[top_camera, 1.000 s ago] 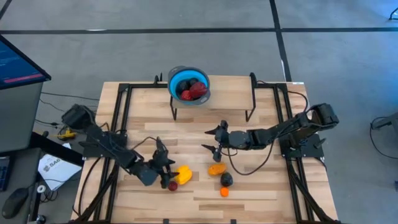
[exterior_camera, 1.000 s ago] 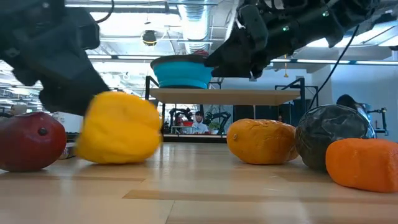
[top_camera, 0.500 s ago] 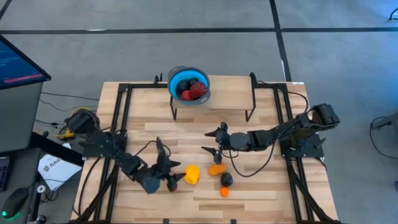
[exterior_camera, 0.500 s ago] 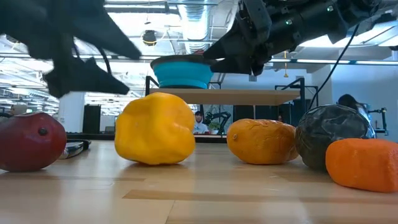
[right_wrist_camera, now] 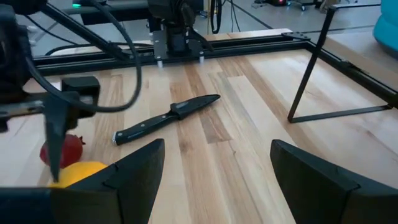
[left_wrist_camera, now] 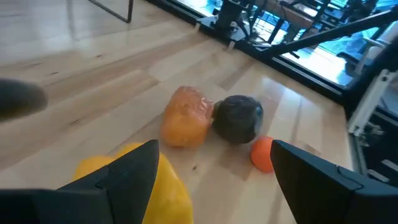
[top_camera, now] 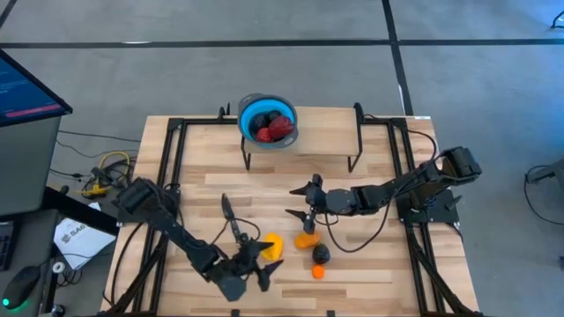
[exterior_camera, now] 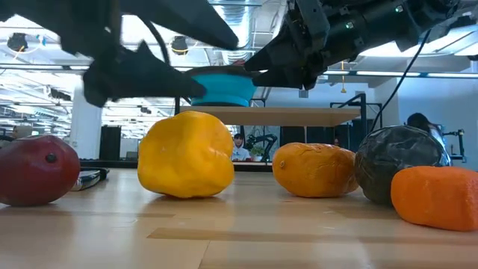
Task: Pick & Place Fruit
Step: Put the yellow pepper into the blue strainer bowl on the shelf
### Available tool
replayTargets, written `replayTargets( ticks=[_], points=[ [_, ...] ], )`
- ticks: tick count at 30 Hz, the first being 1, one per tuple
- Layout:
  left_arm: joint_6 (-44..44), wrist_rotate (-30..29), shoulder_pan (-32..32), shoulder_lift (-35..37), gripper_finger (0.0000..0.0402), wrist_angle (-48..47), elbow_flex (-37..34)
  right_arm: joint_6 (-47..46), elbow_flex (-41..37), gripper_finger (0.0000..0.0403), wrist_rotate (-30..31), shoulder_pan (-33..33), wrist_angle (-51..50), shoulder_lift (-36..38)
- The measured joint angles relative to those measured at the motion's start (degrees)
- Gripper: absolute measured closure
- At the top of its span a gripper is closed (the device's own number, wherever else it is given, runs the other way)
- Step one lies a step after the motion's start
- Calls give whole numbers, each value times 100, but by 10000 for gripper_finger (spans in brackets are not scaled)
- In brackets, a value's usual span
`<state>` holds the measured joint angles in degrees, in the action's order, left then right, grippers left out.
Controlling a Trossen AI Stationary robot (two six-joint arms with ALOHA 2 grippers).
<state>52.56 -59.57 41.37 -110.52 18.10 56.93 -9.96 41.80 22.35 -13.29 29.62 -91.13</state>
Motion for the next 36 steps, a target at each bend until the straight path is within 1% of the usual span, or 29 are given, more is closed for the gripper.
replayTargets(
  ticks=[4, 10, 16, 22, 24, 28, 31, 36],
  points=[
    [16, -70, -169, -145, 101, -76, 48, 47, 0, 117, 1, -109, -41, 0],
    [74, -75, -379, -141, 101, -458, 45, 46, 0, 117, 0, -304, -67, -2],
    [403, 472, -429, -123, 101, -733, 50, 46, 0, 117, 2, -476, -70, -2],
    [435, 646, -341, -116, 101, -845, 52, 46, 0, 117, 1, -526, -68, -4],
    [469, 784, -302, -116, 101, -977, 50, 46, 0, 117, 2, -524, -69, -4],
    [468, 834, -271, -105, 101, -1249, 61, 46, 0, 117, 2, -524, -61, -4],
    [181, 842, -279, -101, 101, -1327, 65, 43, 0, 117, 4, -524, -48, -7],
    [-831, 855, -325, -103, 101, -1407, 58, -16, 0, 117, 7, -524, -45, -7]
  ],
)
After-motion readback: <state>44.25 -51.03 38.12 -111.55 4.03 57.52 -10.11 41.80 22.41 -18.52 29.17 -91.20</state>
